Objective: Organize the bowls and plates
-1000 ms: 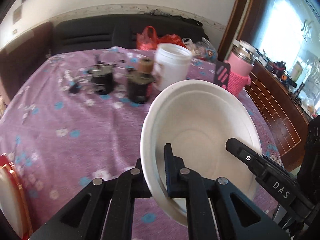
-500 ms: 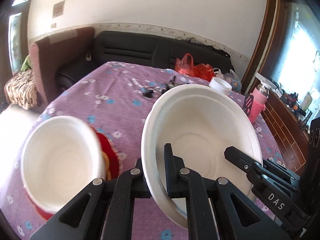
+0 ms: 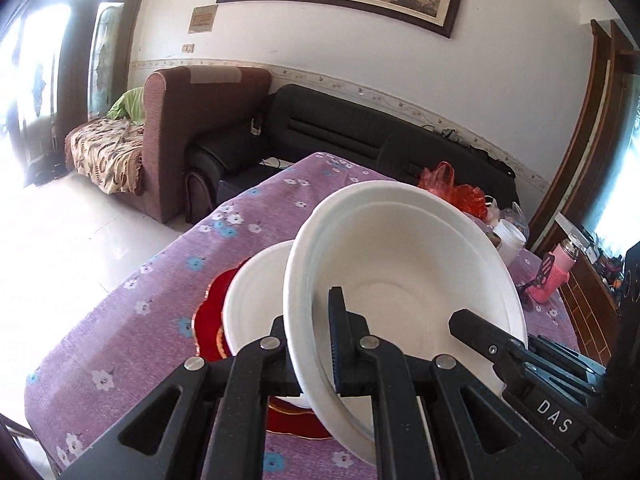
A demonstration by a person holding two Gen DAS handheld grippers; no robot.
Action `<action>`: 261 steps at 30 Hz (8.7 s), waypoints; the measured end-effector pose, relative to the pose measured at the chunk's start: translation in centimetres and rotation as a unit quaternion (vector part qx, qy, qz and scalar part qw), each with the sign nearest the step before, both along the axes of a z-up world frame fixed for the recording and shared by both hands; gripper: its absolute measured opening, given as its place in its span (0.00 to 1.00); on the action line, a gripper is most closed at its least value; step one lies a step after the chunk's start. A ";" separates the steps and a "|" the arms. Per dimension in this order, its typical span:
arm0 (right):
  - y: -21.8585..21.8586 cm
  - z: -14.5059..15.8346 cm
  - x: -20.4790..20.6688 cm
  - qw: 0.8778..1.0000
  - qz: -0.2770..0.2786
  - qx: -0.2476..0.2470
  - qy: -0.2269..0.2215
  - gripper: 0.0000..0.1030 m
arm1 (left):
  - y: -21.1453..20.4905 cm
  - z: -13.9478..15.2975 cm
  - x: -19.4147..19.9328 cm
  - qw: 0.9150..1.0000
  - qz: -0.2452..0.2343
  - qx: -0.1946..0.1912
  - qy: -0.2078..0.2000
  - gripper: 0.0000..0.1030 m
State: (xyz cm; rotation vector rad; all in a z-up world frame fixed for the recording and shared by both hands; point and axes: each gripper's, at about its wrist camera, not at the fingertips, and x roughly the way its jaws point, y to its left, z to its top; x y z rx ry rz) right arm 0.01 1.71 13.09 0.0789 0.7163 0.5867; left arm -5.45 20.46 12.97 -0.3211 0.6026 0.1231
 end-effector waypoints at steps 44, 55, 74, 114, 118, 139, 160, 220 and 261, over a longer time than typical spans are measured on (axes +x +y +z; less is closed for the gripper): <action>7.7 -5.3 5.0 0.996 -0.013 -0.069 0.053 0.17 | 4.5 -2.3 2.3 0.996 0.054 0.066 0.026 0.65; 8.4 -3.8 3.1 0.997 -0.024 -0.079 -0.009 0.53 | 5.0 -2.1 1.5 0.996 0.058 0.064 0.025 0.71; 5.5 -2.5 2.9 0.998 -0.054 -0.038 0.006 0.57 | 5.4 -2.7 0.7 0.996 0.061 0.058 0.040 0.71; -1.9 -3.7 -10.9 0.995 -0.088 0.008 -0.046 0.77 | -2.7 2.2 -10.9 0.972 0.125 0.162 -0.117 1.00; -2.4 -3.9 -12.3 0.995 -0.088 0.016 -0.051 0.77 | -3.8 3.6 -13.1 0.963 0.139 0.165 -0.158 1.00; -2.1 -5.1 -13.6 0.996 -0.074 0.015 -0.050 0.79 | -4.2 -0.3 -8.8 0.989 0.078 0.123 -0.029 1.00; 1.6 -7.3 -11.2 0.997 -0.065 -0.045 -0.015 0.80 | -1.8 -4.7 -5.7 0.995 0.048 0.079 0.046 1.00; 4.0 -8.4 -9.6 0.997 -0.053 -0.060 0.019 0.80 | -1.2 -6.4 -3.5 0.993 0.021 0.040 0.108 1.00; 2.9 -7.4 -10.2 0.998 -0.043 -0.041 0.009 0.80 | -1.9 -3.9 -4.5 0.993 0.056 0.065 0.084 1.00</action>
